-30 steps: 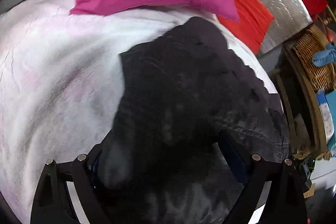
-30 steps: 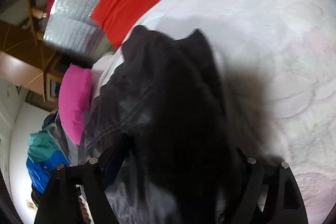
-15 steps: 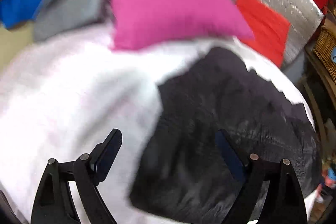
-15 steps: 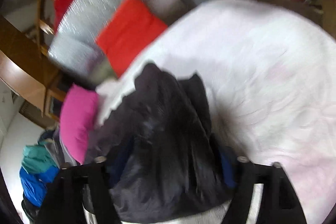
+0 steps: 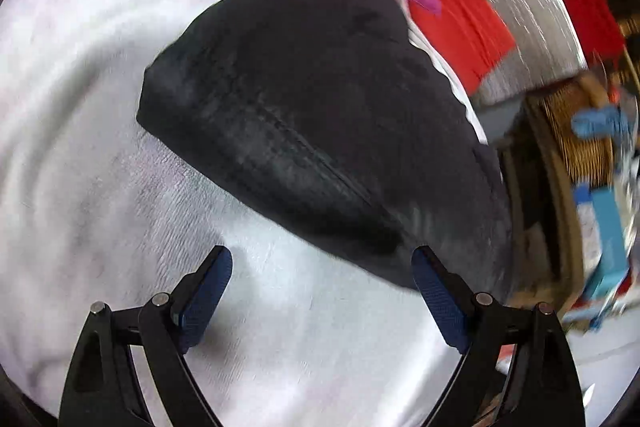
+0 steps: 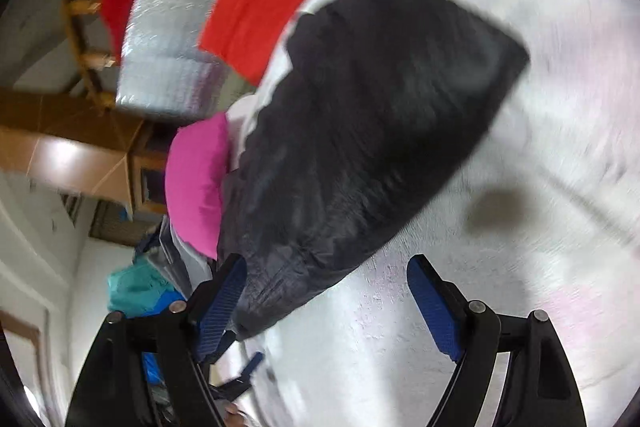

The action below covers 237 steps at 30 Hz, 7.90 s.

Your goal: Fold large clothes

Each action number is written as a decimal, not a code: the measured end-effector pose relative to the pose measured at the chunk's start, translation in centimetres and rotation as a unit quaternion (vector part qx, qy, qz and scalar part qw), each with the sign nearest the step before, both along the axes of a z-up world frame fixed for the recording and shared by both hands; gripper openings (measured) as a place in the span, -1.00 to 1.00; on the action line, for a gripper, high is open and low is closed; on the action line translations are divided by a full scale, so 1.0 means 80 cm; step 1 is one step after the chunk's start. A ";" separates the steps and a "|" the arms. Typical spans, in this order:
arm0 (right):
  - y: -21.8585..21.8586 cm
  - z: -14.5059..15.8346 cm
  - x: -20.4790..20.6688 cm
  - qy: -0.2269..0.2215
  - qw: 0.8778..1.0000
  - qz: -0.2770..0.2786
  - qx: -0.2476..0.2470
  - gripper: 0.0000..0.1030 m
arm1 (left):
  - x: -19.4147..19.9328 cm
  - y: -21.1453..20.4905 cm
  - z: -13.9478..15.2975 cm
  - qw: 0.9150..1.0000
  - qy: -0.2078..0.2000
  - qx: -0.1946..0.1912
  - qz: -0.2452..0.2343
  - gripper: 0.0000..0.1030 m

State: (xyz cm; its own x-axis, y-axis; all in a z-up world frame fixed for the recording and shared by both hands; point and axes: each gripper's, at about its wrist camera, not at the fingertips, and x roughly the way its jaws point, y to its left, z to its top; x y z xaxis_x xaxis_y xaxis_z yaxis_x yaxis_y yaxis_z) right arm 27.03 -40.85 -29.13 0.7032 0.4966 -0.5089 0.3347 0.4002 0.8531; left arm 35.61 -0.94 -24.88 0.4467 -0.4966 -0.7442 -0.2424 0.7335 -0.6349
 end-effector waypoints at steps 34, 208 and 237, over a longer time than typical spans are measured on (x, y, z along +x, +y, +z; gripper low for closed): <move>0.024 0.034 -0.004 -0.049 0.990 -0.052 -0.123 -0.39 | -0.037 0.064 0.017 0.991 -0.073 -0.025 0.106 -0.38; 0.134 0.112 -0.022 -0.037 0.932 0.104 -0.345 0.34 | -0.092 -0.076 0.048 0.881 -0.198 0.417 -0.099 0.67; 0.170 0.311 -0.237 -0.136 0.842 0.001 -0.522 0.60 | -0.343 -0.040 0.304 0.842 -0.358 0.401 0.040 0.82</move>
State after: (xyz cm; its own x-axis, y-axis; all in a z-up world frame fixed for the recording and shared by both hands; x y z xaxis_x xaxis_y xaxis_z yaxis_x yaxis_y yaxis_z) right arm 8.07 -27.22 -4.21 0.8639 -0.1198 -0.4892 0.1820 0.9799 0.0813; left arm 8.14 -4.16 -0.60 0.9317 0.0908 -0.3516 -0.0774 0.9956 0.0519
